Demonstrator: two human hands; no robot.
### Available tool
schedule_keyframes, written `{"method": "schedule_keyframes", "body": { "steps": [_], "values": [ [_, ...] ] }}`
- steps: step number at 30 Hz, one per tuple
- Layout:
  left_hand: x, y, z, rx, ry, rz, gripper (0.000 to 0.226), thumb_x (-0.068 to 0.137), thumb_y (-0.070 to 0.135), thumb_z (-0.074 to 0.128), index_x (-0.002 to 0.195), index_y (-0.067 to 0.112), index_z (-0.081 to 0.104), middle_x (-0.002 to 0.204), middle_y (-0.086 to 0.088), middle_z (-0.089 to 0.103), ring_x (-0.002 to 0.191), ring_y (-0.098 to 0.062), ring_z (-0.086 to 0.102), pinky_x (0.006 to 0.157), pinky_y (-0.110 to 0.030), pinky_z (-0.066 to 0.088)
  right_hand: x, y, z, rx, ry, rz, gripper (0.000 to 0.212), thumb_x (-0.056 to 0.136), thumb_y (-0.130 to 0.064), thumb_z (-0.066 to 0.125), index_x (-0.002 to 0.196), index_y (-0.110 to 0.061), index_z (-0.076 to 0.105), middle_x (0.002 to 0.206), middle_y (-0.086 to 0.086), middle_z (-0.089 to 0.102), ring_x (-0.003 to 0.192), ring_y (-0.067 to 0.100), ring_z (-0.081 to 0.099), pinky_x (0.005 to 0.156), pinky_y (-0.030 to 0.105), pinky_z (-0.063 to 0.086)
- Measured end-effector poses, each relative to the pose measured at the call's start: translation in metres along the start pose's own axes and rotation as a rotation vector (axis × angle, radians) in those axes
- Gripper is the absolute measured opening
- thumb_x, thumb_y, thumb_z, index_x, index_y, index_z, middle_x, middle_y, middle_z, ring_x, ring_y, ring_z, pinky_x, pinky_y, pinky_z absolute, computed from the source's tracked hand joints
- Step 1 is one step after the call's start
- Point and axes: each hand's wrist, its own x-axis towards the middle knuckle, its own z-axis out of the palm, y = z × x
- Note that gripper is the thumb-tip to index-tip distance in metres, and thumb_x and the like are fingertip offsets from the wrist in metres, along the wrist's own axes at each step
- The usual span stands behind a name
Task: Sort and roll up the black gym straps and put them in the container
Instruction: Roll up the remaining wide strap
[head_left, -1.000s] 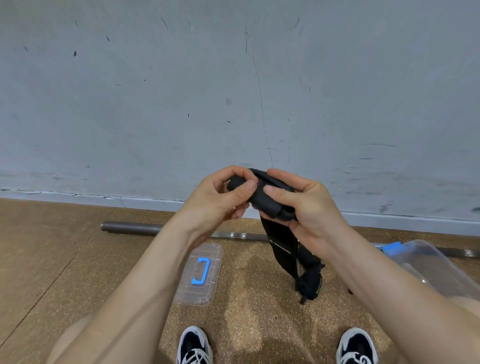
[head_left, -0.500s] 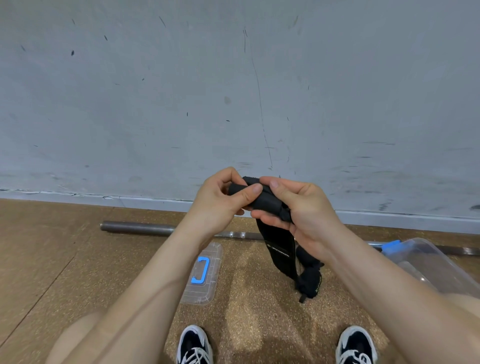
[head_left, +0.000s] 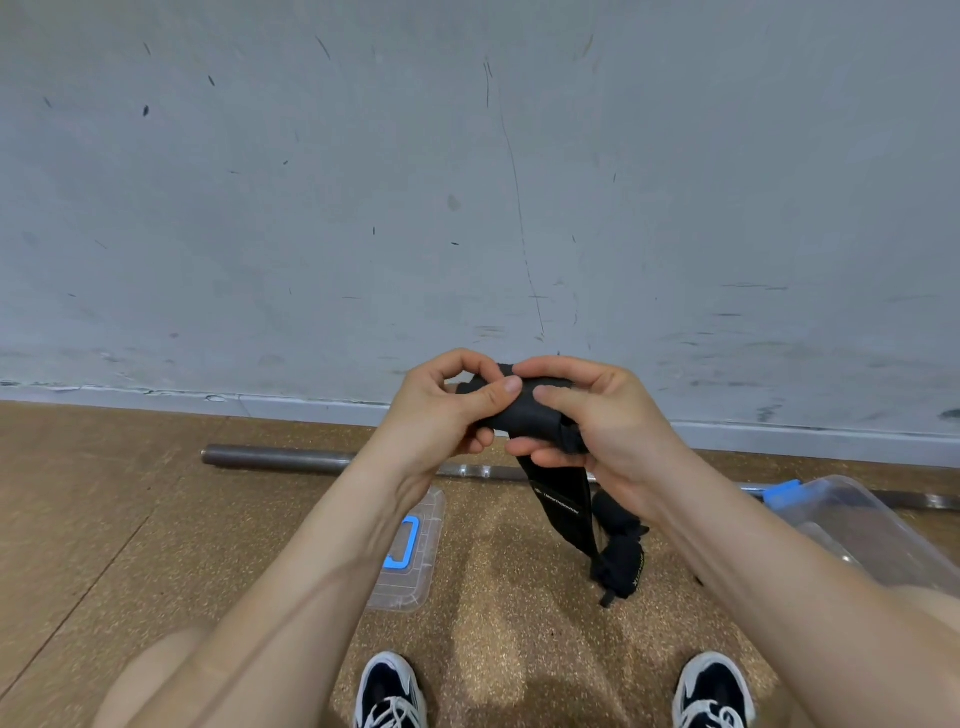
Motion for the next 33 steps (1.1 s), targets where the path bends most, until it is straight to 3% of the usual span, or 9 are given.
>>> {"method": "schedule_keyframes", "body": {
  "steps": [4, 7, 14, 18, 21, 26, 29, 31, 33],
  "values": [
    [0.003, -0.002, 0.0, -0.032, 0.011, -0.077, 0.018, 0.082, 0.013, 0.076, 0.069, 0.018, 0.065, 0.062, -0.001, 0.058, 0.041, -0.012, 0.042, 0.04, -0.019, 0.037, 0.003, 0.004, 0.0, -0.107, 0.005, -0.1, 0.027, 0.096, 0.004, 0.054, 0.099, -0.012, 0.075, 0.088, 0.01, 0.072, 0.076, 0.025, 0.071, 0.07, 0.042, 0.062],
    [0.004, -0.004, 0.002, -0.033, 0.034, -0.065, 0.018, 0.083, 0.013, 0.076, 0.07, 0.017, 0.064, 0.063, -0.003, 0.058, 0.04, -0.012, 0.042, 0.039, -0.019, 0.037, 0.003, 0.004, 0.001, -0.087, 0.018, -0.14, 0.028, 0.093, 0.009, 0.054, 0.097, -0.009, 0.075, 0.082, 0.011, 0.073, 0.071, 0.023, 0.07, 0.065, 0.037, 0.061],
    [0.005, -0.006, 0.007, 0.027, 0.053, 0.103, 0.014, 0.083, 0.022, 0.077, 0.082, 0.01, 0.071, 0.065, -0.007, 0.067, 0.045, -0.016, 0.057, 0.046, -0.022, 0.049, 0.006, -0.004, -0.005, 0.075, 0.102, -0.053, 0.025, 0.088, 0.007, 0.062, 0.099, -0.011, 0.075, 0.1, 0.02, 0.072, 0.074, 0.026, 0.073, 0.064, 0.039, 0.061],
    [0.006, -0.01, 0.011, 0.04, 0.066, 0.132, 0.017, 0.082, 0.024, 0.078, 0.08, 0.009, 0.069, 0.062, -0.01, 0.062, 0.044, -0.017, 0.052, 0.046, -0.024, 0.044, 0.004, -0.004, -0.006, 0.065, 0.118, -0.051, 0.022, 0.088, 0.006, 0.064, 0.099, -0.01, 0.075, 0.096, 0.02, 0.073, 0.074, 0.026, 0.073, 0.061, 0.037, 0.061],
    [0.007, -0.013, 0.014, 0.001, 0.116, 0.122, 0.017, 0.083, 0.021, 0.077, 0.077, 0.011, 0.065, 0.06, -0.006, 0.057, 0.043, -0.016, 0.045, 0.045, -0.024, 0.037, 0.002, -0.002, -0.004, -0.043, 0.108, -0.144, 0.021, 0.089, 0.005, 0.064, 0.099, -0.011, 0.076, 0.088, 0.017, 0.074, 0.073, 0.025, 0.07, 0.068, 0.041, 0.061],
    [0.008, -0.012, 0.016, -0.147, 0.179, 0.051, 0.028, 0.086, 0.013, 0.073, 0.099, 0.024, 0.05, 0.063, 0.004, 0.055, 0.048, -0.008, 0.044, 0.041, -0.02, 0.03, -0.002, 0.0, 0.002, -0.098, 0.046, -0.143, 0.028, 0.082, -0.001, 0.076, 0.107, -0.015, 0.074, 0.096, 0.017, 0.076, 0.083, 0.025, 0.074, 0.075, 0.036, 0.061],
    [0.007, -0.01, 0.013, -0.083, 0.087, 0.089, 0.014, 0.088, 0.027, 0.072, 0.094, 0.028, 0.059, 0.071, 0.0, 0.051, 0.052, -0.009, 0.043, 0.043, -0.018, 0.032, -0.001, -0.004, 0.003, 0.029, 0.079, -0.094, 0.02, 0.085, 0.002, 0.071, 0.098, -0.012, 0.075, 0.096, 0.016, 0.075, 0.08, 0.024, 0.075, 0.068, 0.035, 0.063],
    [0.006, -0.005, 0.004, -0.076, -0.088, 0.111, 0.016, 0.083, 0.034, 0.073, 0.092, 0.025, 0.063, 0.075, -0.002, 0.051, 0.055, -0.011, 0.044, 0.051, -0.02, 0.038, -0.001, -0.01, 0.001, 0.141, 0.087, -0.026, 0.016, 0.086, 0.0, 0.07, 0.098, -0.009, 0.074, 0.093, 0.014, 0.075, 0.075, 0.026, 0.075, 0.06, 0.029, 0.061],
    [0.005, -0.002, -0.005, -0.04, -0.228, 0.14, 0.022, 0.08, 0.023, 0.079, 0.096, 0.022, 0.063, 0.078, 0.002, 0.058, 0.062, -0.01, 0.052, 0.06, -0.021, 0.046, -0.002, -0.014, -0.002, 0.211, 0.068, 0.022, 0.016, 0.087, -0.002, 0.068, 0.102, -0.006, 0.073, 0.089, 0.013, 0.076, 0.071, 0.028, 0.075, 0.057, 0.025, 0.059]
  ]
}}
